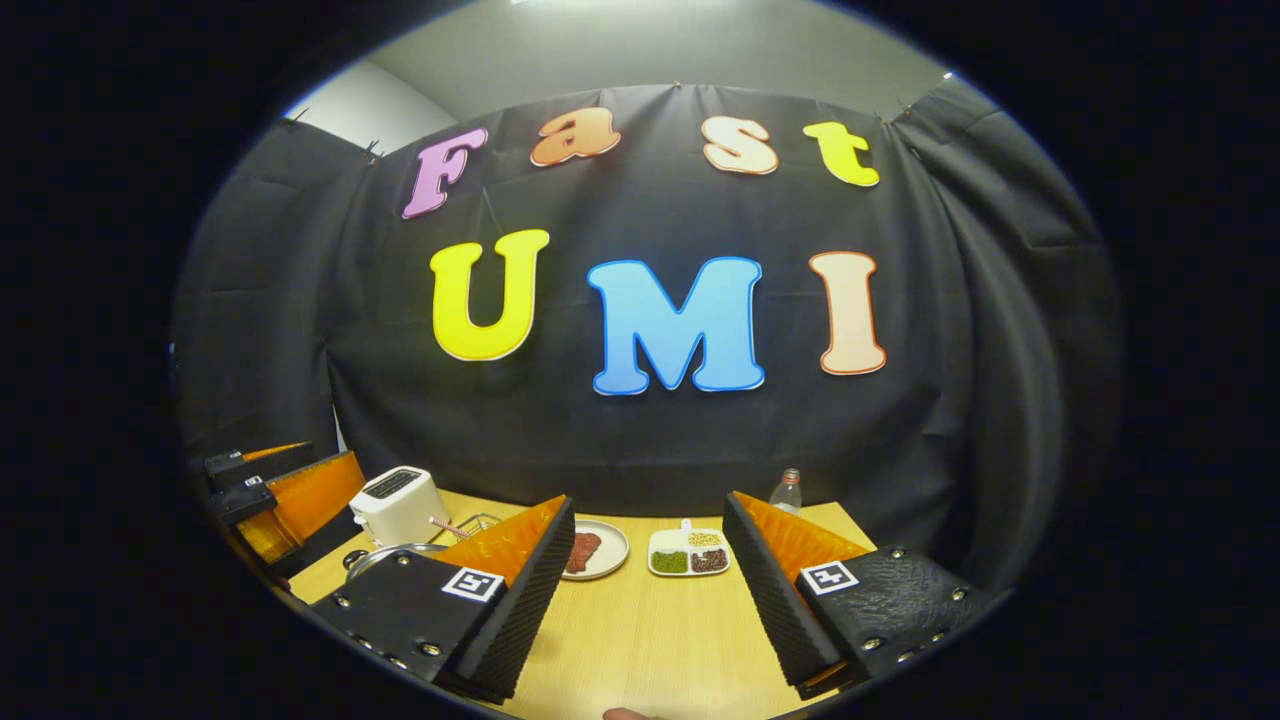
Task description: First push the handle of the pot to place it horizontally, then grasp the pot with both hands and set it on the induction cooktop.
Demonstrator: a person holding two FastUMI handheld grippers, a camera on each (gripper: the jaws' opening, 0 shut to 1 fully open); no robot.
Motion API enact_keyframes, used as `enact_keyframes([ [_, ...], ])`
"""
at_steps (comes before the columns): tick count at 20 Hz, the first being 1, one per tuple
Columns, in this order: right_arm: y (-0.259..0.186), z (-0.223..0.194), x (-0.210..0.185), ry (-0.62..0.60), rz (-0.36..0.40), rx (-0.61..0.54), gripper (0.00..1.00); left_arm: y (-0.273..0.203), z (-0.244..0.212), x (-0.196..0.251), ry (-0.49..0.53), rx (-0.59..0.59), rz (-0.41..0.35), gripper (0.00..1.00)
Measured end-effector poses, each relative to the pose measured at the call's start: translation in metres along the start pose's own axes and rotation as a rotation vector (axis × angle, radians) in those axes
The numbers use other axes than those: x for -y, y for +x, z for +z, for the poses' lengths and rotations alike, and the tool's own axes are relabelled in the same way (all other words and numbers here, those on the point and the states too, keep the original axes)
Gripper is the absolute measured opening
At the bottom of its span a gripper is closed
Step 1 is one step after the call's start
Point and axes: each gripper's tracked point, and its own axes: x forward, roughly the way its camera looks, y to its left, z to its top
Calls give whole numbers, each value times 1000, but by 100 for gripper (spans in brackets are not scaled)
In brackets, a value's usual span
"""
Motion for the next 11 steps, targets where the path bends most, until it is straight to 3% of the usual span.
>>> enact_keyframes([
  [1, -6, 8, 10, 12, -1, 16, 93, -7, 14, 12, 2, 24, -7, 93],
  [3, -17, 21, 24, 32, 18, 39, 92, -20, 33, 41, -14, 58, -35, 97],
  [8, -39, 20, 56, 47, 57, 41, 93, -42, 24, 65, -11, 26, 3, 89],
  [11, -39, 13, 72, 52, 62, 21, 93, -52, 26, 73, -9, 32, 30, 96],
])
